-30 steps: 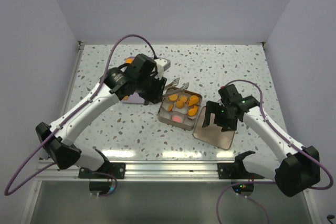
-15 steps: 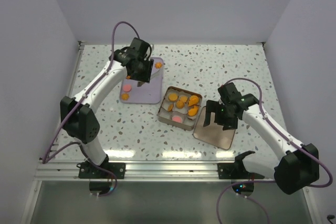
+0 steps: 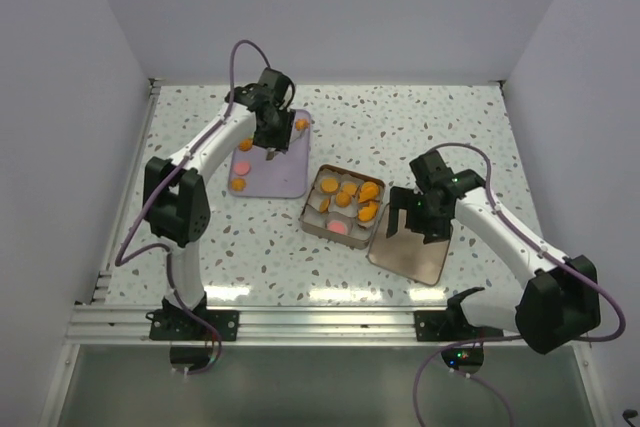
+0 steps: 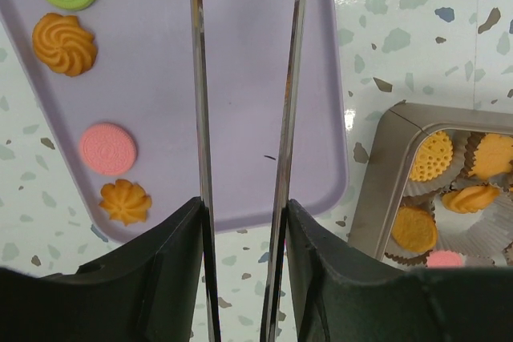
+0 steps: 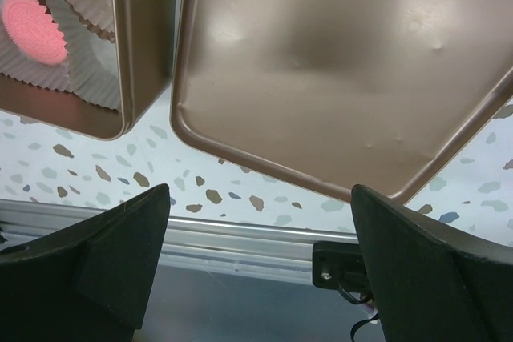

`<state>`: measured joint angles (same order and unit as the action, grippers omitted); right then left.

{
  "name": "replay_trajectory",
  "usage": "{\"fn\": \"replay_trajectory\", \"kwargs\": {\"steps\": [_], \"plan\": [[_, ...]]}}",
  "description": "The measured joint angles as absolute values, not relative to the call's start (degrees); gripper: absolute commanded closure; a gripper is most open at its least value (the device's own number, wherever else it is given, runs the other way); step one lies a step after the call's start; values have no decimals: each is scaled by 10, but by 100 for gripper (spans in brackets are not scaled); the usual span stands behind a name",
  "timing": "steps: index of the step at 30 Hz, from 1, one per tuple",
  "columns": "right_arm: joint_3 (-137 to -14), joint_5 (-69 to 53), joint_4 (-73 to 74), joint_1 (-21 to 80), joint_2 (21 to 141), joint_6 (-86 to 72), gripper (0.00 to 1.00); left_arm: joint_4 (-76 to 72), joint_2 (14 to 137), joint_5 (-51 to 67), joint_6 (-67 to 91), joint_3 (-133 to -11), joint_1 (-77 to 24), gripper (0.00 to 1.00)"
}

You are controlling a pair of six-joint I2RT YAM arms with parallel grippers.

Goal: Pack the cookies

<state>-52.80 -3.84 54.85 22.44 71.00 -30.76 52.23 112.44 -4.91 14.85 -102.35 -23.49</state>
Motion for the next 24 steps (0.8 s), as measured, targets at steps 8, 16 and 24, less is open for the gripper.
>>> {"fn": "replay_trajectory", "kwargs": {"steps": [8,16,24], "plan": [[-549,-37,546,224,742,-303,1,515,1151,-40,143,-1044,-235,52],[-554,-35,545,224,748,-299,1,515,1193,-39,143,-1073,-234,58],[-554,-26,546,224,748,-297,1,515,1209,-37,143,-1085,-234,68]]}}
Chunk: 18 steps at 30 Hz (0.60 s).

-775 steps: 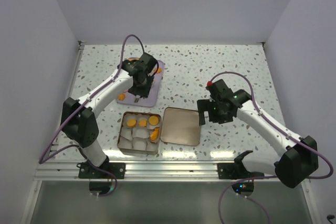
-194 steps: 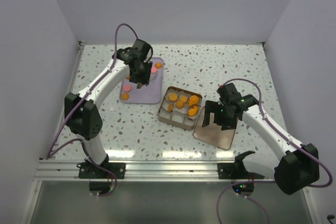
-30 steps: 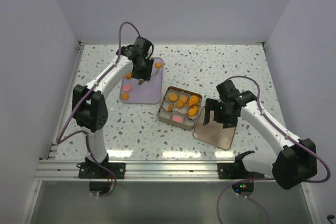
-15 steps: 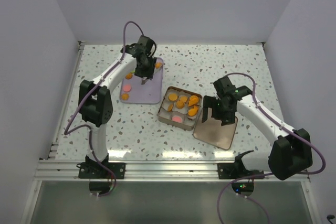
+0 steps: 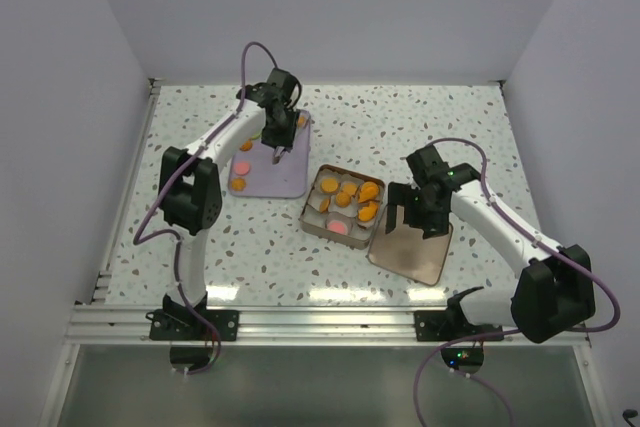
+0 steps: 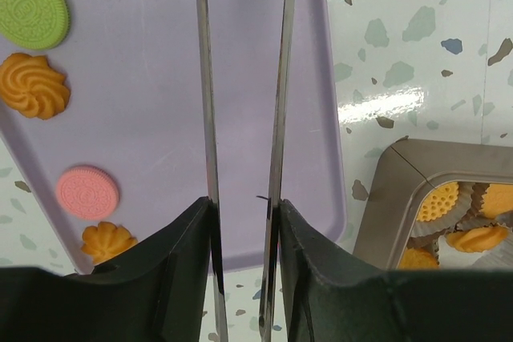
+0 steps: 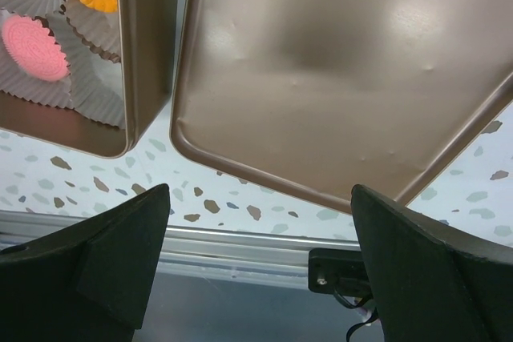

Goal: Pack the cookies

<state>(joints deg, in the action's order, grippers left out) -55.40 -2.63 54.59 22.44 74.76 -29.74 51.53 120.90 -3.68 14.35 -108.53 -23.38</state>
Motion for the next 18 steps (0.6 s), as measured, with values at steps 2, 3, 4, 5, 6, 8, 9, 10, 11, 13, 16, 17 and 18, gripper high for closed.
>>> {"fn": "replay_trajectory", "kwargs": {"steps": [2,3,4,5,6,8,9,10,11,13,16,17,18], "plan": [[-554,-25,546,224,748,-297,1,515,1209,-37,144,-1086,-234,68],[-554,-25,546,224,748,-297,1,515,1209,-37,144,-1086,-234,68],[-554,-25,546,224,748,-297,1,515,1208,-37,143,-1086,-234,68],[-554,-25,546,224,748,-297,1,515,1207,-37,144,-1086,-234,68],[-554,-25,546,224,748,-297,1,516,1205,-38,144,-1086,-234,68],[-554,-26,546,224,748,-297,1,519,1199,-37,144,-1088,-234,68],[-554,-27,545,224,748,-297,1,521,1194,-37,144,-1090,-234,68],[-554,-27,545,224,748,-297,1,522,1189,-36,144,-1093,-234,68],[-554,-28,545,224,748,-297,1,522,1181,-34,144,-1096,-233,68],[-554,-30,544,224,748,-297,1,523,1160,-31,145,-1102,-233,69],[-554,-32,544,224,748,-297,1,524,1112,-22,147,-1103,-233,69],[-554,-32,544,224,748,-297,1,524,1105,-22,148,-1103,-233,69],[-554,-32,544,224,748,-297,1,519,1085,-19,149,-1095,-233,69]]}}
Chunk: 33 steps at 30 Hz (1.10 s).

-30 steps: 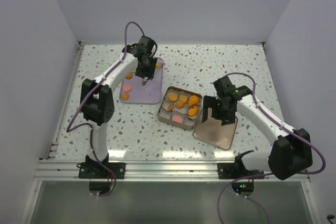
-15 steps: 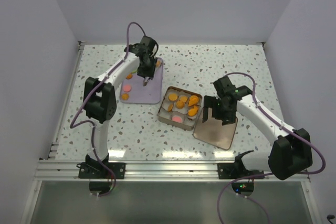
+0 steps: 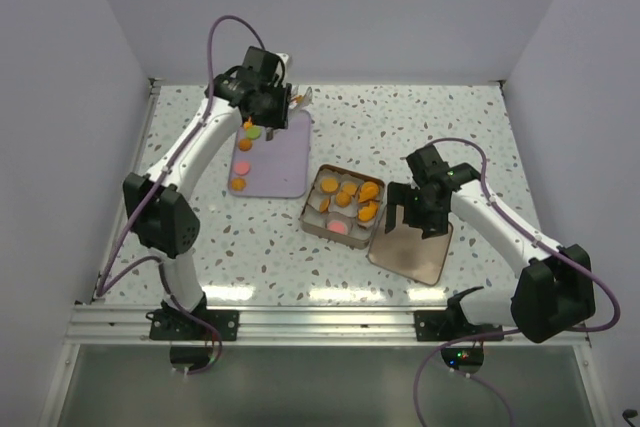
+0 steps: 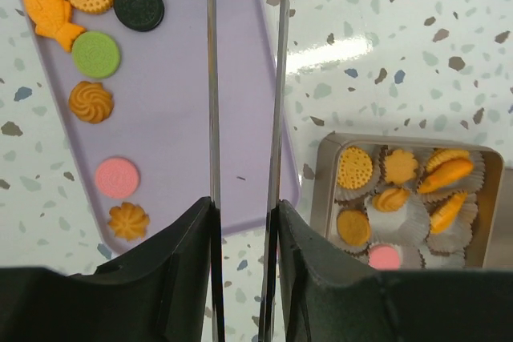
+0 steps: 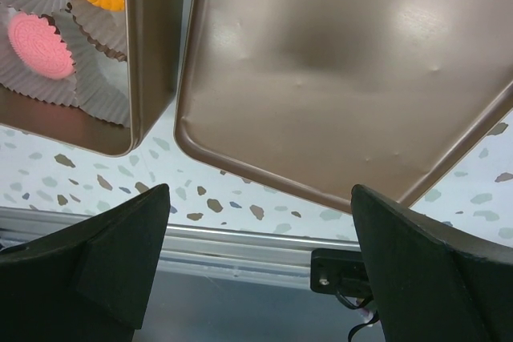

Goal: Pack the cookies

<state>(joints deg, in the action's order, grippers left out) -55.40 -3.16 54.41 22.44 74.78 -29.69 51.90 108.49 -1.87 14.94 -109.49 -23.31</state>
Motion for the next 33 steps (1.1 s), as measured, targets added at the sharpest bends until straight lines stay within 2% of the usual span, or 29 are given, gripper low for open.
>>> {"fn": "replay_trajectory", "kwargs": {"steps": [4,11,18,26,33], "plan": [[-554,-38,542,224,750,-295,1,517,983,-12,150,-1026,-233,69],[-554,-47,530,224,754,-295,1,518,782,31,138,-827,-236,69],[-551,-41,530,224,754,-288,1,528,687,75,137,-680,-255,69],[-538,-57,524,224,762,-284,1,534,619,115,143,-608,-296,69],[-536,-59,514,224,773,-284,1,541,572,123,154,-599,-312,69]]}}
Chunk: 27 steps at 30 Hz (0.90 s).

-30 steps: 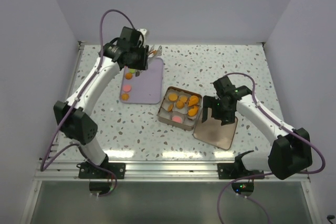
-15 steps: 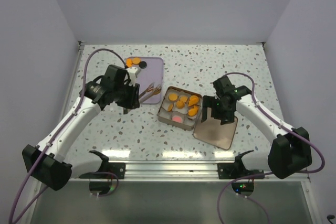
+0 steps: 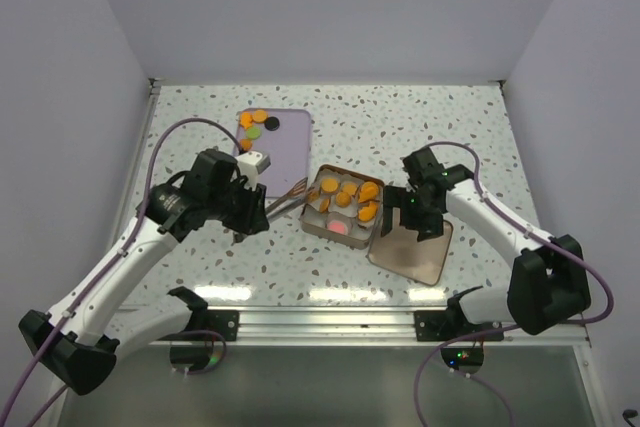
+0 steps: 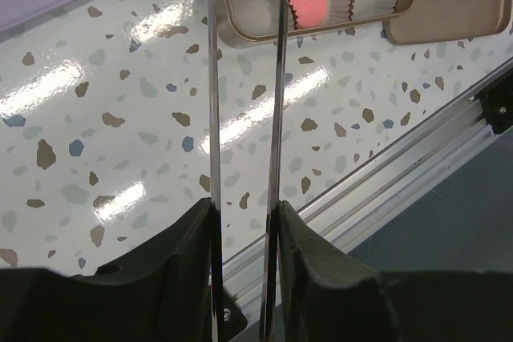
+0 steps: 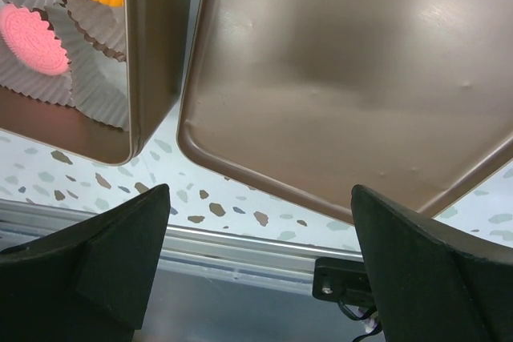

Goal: Pack the cookies

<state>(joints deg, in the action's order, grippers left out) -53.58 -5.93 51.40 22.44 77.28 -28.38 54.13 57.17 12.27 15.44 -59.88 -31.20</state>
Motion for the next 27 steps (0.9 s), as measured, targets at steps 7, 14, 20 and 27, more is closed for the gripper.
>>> {"fn": "replay_trajectory", "kwargs": {"steps": [7,14,20,27], "plan": [[-530,-60,512,224,773,-281,1,547,565,136,154,-576,-317,69],[-507,-60,510,224,773,-281,1,550,567,147,154,-568,-327,64],[-504,-60,510,224,772,-281,1,550,567,148,154,-564,-329,60],[-498,-60,507,224,769,-281,1,550,567,148,154,-564,-331,56]]}}
